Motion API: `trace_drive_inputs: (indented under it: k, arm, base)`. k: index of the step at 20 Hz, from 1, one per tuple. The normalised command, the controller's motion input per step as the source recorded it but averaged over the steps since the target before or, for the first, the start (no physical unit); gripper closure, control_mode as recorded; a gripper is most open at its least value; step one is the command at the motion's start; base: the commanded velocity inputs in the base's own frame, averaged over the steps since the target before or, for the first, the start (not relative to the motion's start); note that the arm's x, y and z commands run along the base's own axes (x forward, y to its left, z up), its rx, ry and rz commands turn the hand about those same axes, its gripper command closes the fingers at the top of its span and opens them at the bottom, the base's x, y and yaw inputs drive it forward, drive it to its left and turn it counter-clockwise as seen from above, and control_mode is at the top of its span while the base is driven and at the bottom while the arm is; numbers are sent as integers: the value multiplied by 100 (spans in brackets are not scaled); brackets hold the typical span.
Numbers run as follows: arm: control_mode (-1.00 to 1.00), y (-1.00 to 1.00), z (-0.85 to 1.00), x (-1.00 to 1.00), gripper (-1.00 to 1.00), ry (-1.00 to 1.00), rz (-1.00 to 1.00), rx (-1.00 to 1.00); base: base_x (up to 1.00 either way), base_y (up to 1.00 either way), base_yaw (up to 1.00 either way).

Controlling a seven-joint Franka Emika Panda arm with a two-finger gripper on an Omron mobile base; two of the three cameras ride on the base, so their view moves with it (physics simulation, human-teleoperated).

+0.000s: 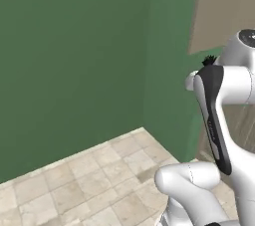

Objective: Pick up the dish brush and bar soap from the sink, and place them back in the cabinet, and close the cabinet doors.

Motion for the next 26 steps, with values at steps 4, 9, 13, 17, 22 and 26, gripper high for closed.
trace_drive_inputs:
  k: [4,9,13,17,22,26]
  arm:
    - [100,0,0,0,100,0,0,0]
    - [100,0,0,0,100,0,0,0]
    - [100,0,0,0,100,0,0,0]
    - [100,0,0,0,100,0,0,0]
    - [100,0,0,0,100,0,0,0]
    - [100,0,0,0,100,0,0,0]
  base:
    - [0,0,-46]
    - [0,0,-45]
    - [0,2,-44]
    - [12,19,-41]
    - [24,38,-34]
    - [31,51,-31]
